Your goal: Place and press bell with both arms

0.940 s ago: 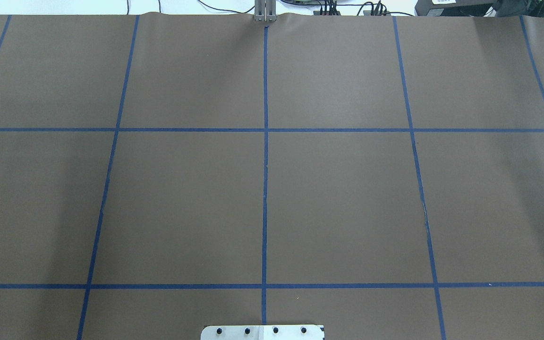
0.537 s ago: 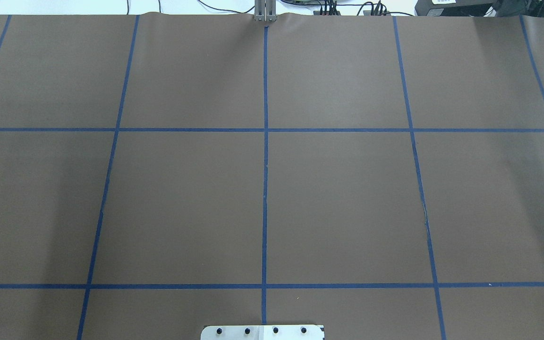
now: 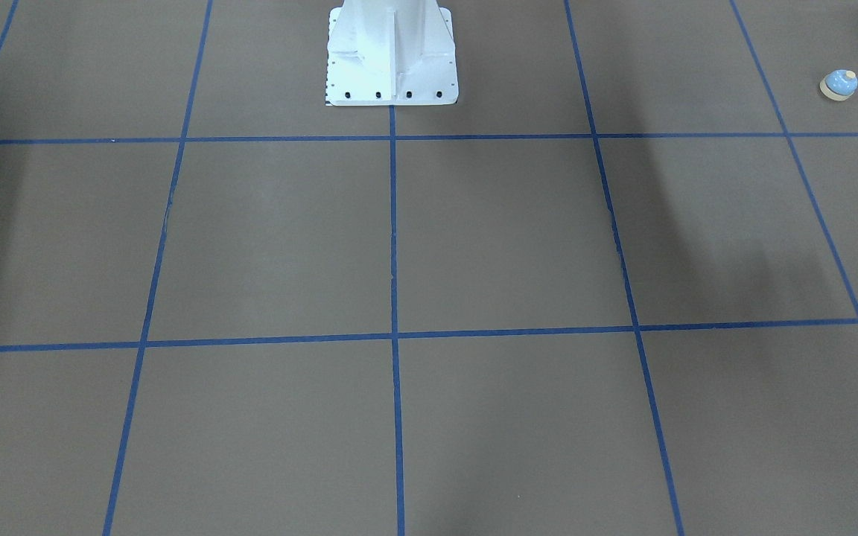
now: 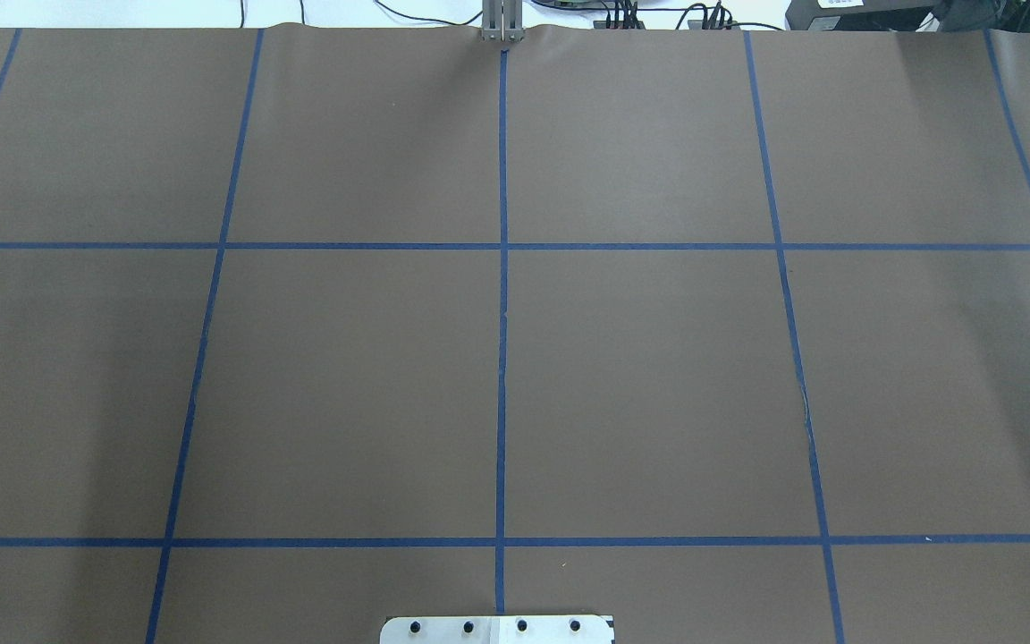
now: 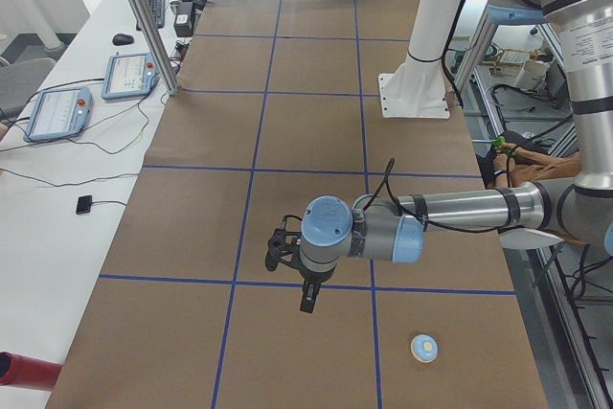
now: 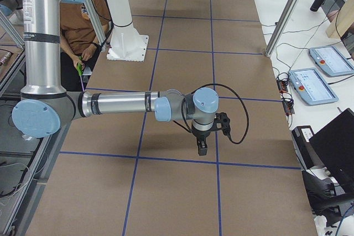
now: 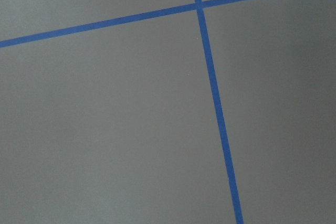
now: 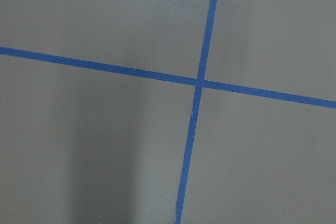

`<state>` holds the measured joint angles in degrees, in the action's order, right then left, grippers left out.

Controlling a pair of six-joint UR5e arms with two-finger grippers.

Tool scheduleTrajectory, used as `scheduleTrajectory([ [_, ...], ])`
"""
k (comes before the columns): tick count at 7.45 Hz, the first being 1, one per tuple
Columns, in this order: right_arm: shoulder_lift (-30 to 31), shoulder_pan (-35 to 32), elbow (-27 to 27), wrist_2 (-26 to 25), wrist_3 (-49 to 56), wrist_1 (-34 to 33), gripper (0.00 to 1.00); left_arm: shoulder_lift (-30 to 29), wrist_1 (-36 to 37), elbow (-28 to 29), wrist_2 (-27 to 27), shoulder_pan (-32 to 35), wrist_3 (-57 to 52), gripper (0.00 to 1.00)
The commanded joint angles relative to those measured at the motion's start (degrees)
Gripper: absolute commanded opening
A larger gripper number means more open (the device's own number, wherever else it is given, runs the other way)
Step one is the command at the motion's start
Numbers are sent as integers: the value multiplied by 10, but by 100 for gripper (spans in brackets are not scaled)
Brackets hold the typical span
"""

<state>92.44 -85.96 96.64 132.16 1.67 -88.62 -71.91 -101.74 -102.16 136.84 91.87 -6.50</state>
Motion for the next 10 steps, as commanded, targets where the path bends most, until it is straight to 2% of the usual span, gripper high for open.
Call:
scheduleTrajectory([
  [1,-2,1,-5,0,-1,6,100,5,3,15,3,-3,10,100],
  [2,-2,1,-3,5,-2,6,100,18,4,26,2,-7,13,100],
  [3,-2,2,-4,33,-2,6,100,49,-8,54,-7,-12,15,100],
  [4,-1,2,-4,48,-2,6,100,70,-25,66,-18,-44,14,100],
  [6,4,7,-5,59,0,51,100,92,-53,99,-18,-91,12,100],
  [10,13,29,-4,60,4,56,100,118,-56,133,-12,-144,-9,100],
])
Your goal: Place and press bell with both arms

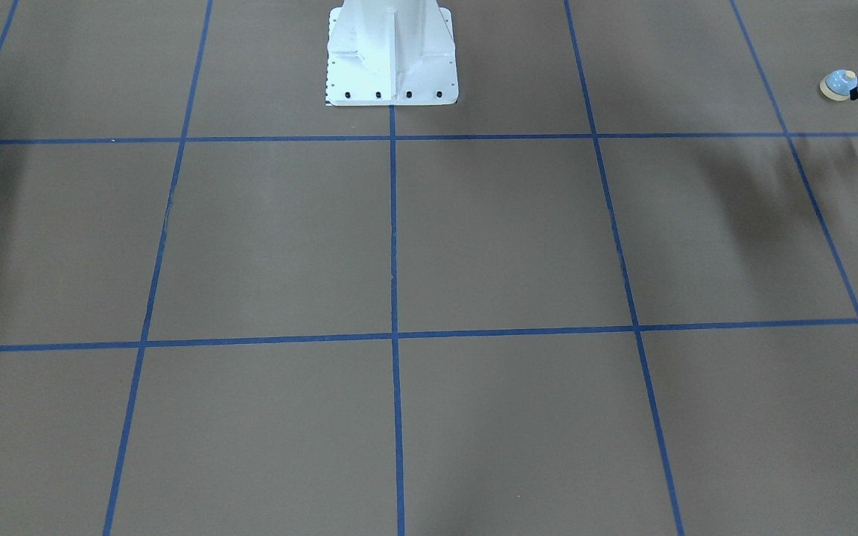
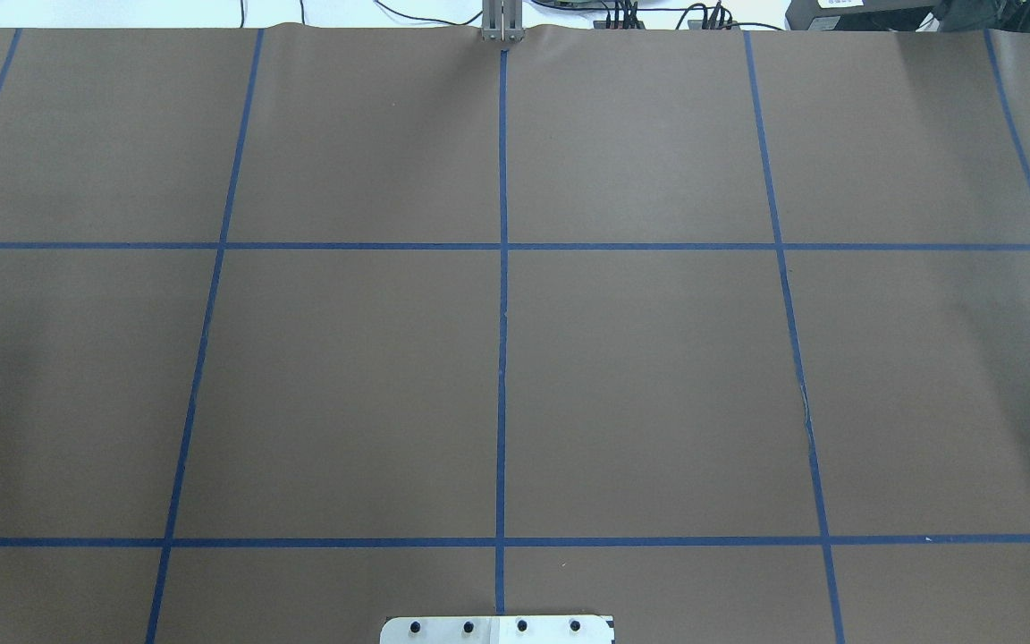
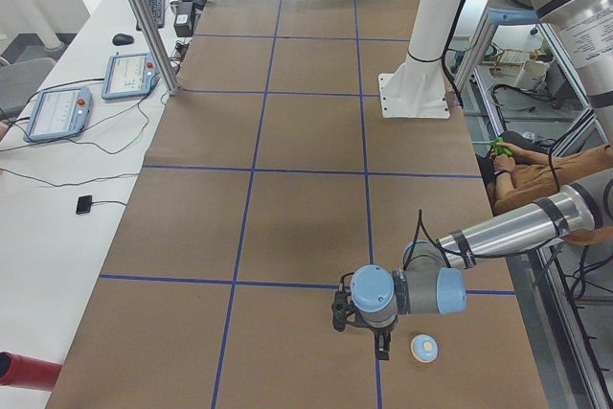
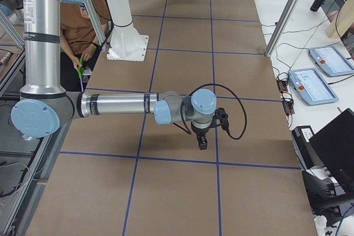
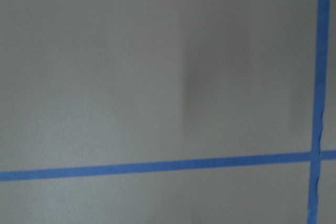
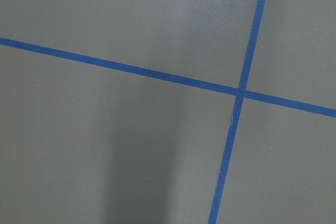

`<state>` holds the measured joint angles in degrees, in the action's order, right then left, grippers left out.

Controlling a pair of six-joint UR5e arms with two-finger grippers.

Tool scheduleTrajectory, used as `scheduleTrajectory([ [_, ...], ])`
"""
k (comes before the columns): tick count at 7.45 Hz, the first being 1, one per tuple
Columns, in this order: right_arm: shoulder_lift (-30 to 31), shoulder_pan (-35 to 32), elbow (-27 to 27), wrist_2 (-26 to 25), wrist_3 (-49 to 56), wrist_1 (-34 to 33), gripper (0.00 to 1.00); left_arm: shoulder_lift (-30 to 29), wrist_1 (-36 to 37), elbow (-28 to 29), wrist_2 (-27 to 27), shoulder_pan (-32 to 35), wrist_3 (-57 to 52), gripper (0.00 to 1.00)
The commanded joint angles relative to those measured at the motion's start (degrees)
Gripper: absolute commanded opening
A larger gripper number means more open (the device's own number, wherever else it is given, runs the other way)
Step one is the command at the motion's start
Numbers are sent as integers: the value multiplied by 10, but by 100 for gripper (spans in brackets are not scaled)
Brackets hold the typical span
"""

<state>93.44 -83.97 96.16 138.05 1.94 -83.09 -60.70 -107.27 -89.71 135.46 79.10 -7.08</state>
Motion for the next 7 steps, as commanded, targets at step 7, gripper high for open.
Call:
scheduleTrajectory([
  [7,3,35,-1,0,-6,-1,100,5,-76,73,2,-98,1,100],
])
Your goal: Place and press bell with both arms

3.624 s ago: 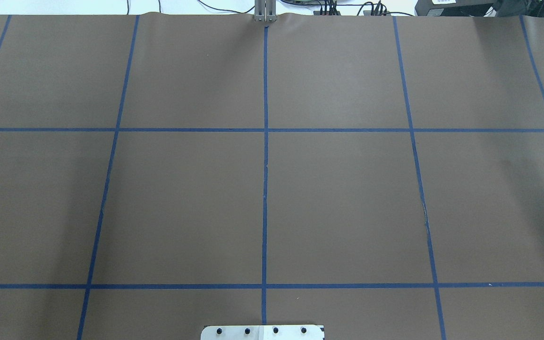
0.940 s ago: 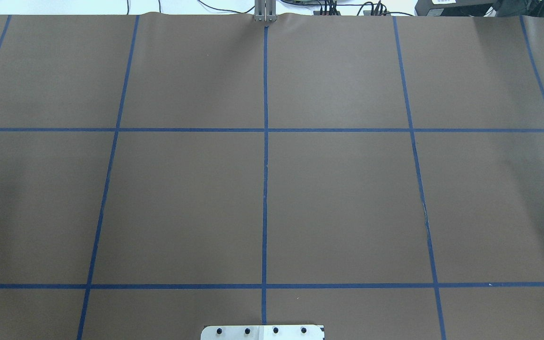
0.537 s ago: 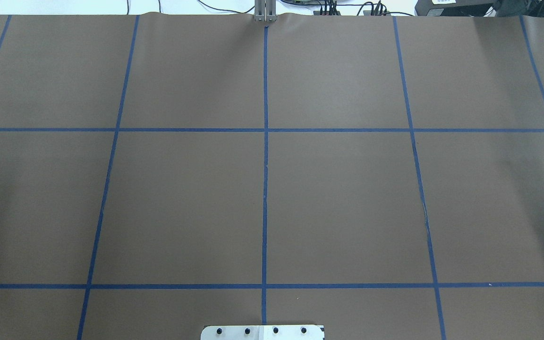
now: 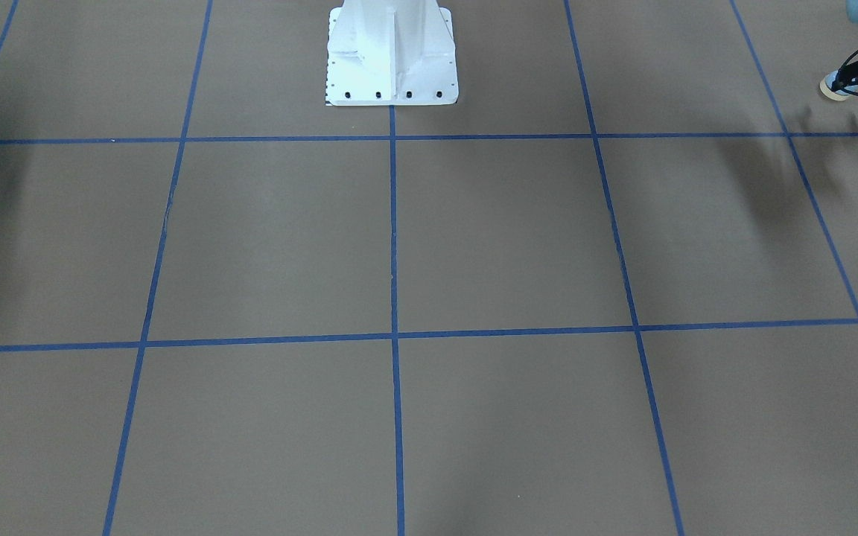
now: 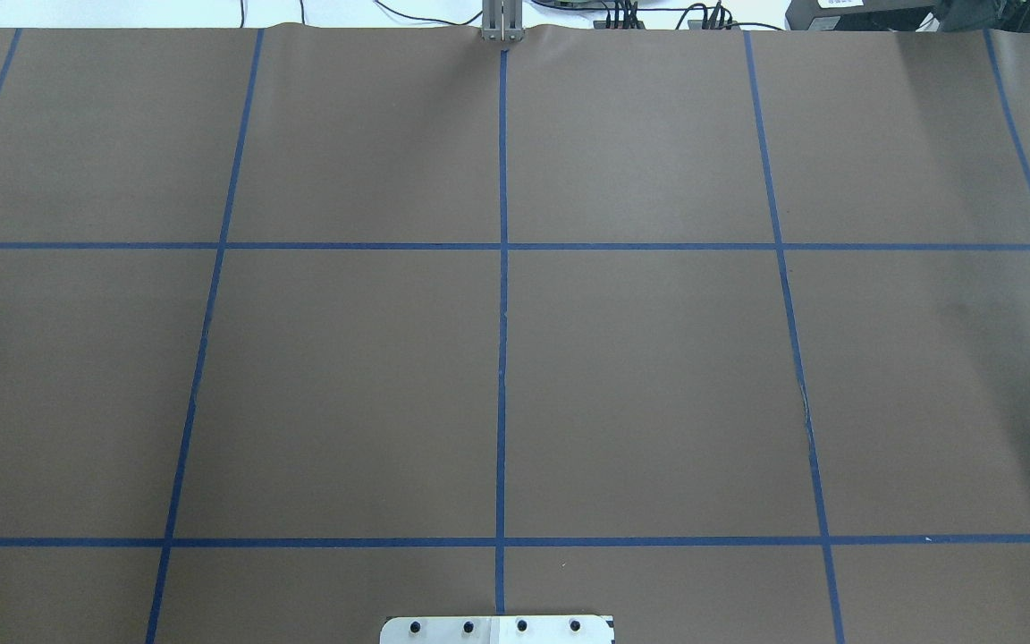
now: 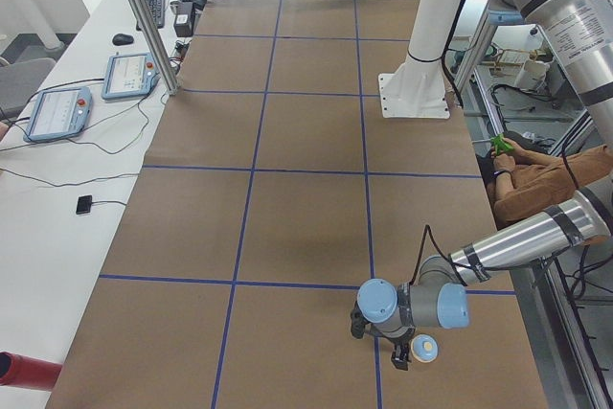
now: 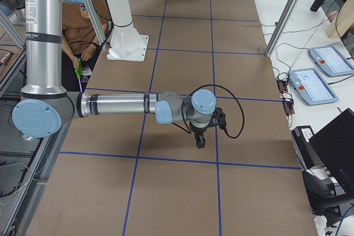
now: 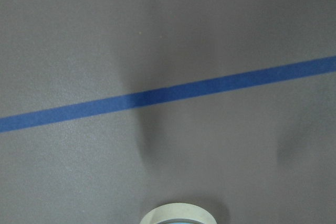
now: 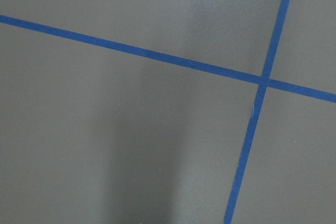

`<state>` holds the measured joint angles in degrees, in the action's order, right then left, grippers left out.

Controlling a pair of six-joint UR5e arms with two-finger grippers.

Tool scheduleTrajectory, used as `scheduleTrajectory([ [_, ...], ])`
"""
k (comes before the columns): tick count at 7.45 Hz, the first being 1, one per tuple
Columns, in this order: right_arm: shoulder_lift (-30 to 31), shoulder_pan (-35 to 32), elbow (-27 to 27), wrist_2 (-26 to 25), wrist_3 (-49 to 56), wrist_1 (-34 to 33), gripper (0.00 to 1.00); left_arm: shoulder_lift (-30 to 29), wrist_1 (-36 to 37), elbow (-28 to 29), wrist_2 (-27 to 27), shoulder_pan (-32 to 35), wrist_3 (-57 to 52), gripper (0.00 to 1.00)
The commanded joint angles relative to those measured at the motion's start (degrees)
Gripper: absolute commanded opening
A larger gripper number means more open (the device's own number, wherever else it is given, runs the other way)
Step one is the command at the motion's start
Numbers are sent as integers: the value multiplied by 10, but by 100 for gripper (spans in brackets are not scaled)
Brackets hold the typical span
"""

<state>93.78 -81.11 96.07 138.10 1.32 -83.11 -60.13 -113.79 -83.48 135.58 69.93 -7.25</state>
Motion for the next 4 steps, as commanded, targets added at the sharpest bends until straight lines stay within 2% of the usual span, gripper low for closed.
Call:
scheduleTrajectory([
  [1,1,9,-3,0,1,0,100,-8,-12,25,0,-8,6,100],
  [3,1,10,-3,0,0,0,100,-11,-11,28,6,-13,23,100],
  [4,0,10,-3,0,0,1,100,-13,-11,28,28,-22,48,100],
])
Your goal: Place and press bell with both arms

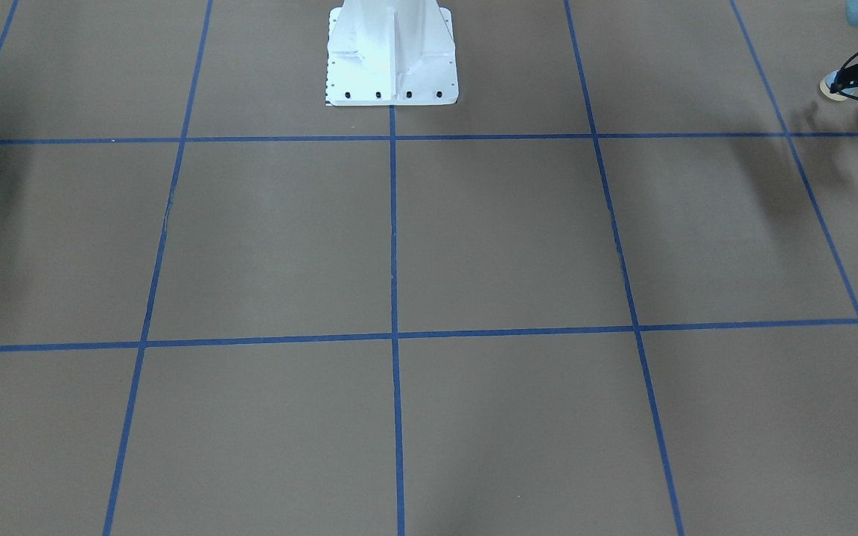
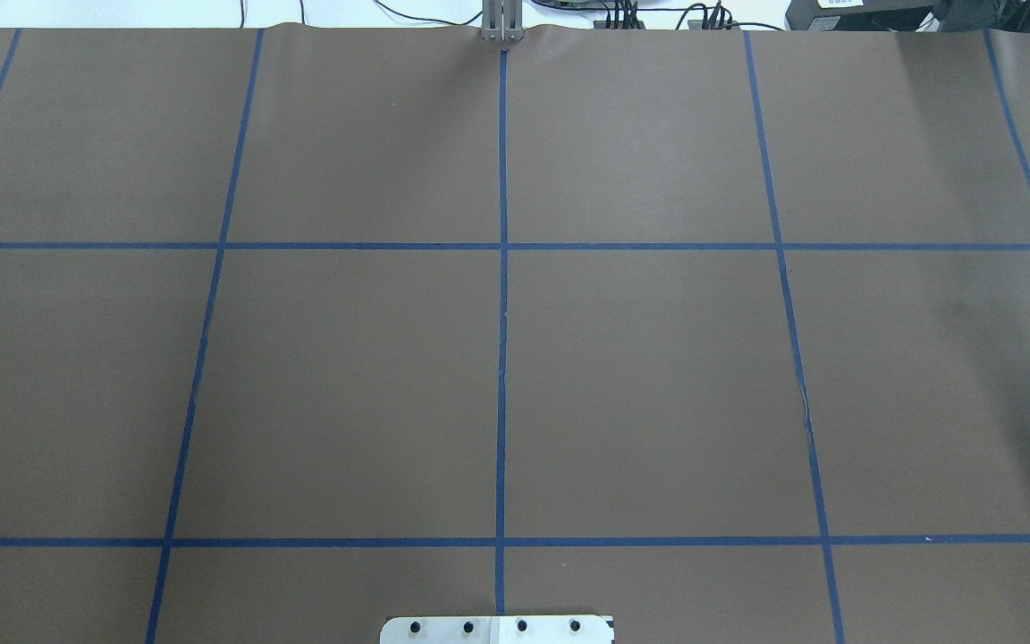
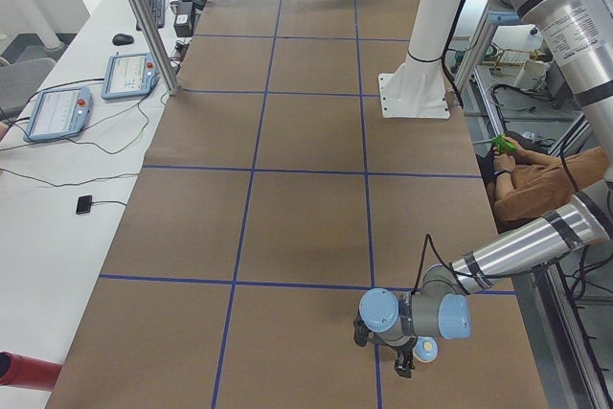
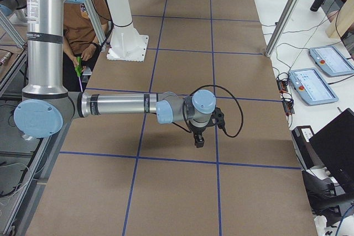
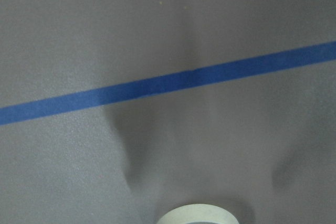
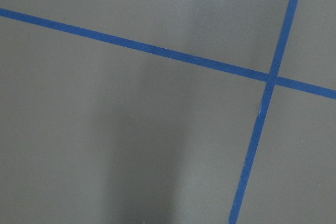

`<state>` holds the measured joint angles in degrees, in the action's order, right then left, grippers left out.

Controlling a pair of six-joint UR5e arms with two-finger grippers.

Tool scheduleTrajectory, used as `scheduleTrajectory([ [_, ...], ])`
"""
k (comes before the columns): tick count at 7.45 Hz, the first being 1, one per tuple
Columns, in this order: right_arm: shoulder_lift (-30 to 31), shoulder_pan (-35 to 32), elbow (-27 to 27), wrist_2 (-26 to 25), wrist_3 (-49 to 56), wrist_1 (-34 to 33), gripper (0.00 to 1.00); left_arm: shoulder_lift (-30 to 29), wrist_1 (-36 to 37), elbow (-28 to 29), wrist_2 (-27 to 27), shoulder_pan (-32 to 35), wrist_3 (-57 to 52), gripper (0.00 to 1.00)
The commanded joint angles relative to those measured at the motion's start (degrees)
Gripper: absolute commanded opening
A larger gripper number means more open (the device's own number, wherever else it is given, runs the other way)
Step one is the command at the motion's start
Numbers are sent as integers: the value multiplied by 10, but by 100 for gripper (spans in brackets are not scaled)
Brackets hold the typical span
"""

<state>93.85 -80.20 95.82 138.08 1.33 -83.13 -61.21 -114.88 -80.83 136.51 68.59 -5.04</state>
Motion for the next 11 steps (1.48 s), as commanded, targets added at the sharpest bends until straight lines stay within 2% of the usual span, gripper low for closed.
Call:
scheduleTrajectory([
  [1,0,0,1,1,0,1,100,-4,0,1,26,-15,30,100],
  [11,-1,1,5,4,0,2,100,-3,0,19,23,-22,48,100],
])
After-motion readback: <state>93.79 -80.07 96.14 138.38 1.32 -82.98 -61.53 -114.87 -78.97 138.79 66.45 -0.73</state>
